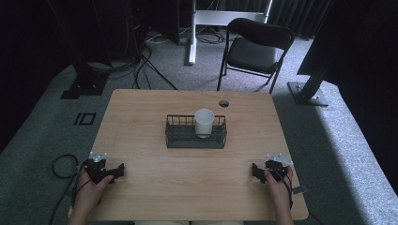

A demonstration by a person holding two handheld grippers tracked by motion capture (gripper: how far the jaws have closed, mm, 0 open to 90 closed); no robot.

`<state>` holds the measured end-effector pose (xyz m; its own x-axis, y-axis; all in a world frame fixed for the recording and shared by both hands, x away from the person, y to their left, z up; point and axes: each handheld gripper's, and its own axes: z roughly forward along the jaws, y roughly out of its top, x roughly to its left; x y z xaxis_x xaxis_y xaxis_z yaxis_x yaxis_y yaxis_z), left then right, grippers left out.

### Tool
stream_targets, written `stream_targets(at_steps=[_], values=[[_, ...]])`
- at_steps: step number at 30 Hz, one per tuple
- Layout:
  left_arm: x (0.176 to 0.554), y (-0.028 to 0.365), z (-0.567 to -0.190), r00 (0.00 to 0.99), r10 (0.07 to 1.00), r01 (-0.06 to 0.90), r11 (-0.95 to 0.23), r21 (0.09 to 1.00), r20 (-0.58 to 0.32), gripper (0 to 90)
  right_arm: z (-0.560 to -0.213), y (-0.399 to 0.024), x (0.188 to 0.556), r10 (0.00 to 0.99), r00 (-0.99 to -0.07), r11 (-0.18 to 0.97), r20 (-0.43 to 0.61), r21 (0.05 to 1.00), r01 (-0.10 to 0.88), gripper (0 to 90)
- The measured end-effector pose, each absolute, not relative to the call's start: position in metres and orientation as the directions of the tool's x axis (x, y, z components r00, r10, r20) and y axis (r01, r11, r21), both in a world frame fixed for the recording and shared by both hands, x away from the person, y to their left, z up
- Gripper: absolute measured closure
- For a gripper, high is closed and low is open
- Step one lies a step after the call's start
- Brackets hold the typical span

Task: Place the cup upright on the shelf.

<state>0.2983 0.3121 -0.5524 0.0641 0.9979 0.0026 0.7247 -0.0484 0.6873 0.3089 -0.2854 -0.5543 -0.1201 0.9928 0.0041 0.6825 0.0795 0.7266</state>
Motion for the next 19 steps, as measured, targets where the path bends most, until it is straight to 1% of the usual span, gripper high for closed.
stream_targets(at_steps=[19], values=[[0.2983,0.3121,-0.5524,0.064,0.998,0.725,-0.049,0.688,0.003,0.1,-0.5546,-0.2859,0.3094,0.993,-0.115,0.073,0.009,0.724,0.686,11.1]])
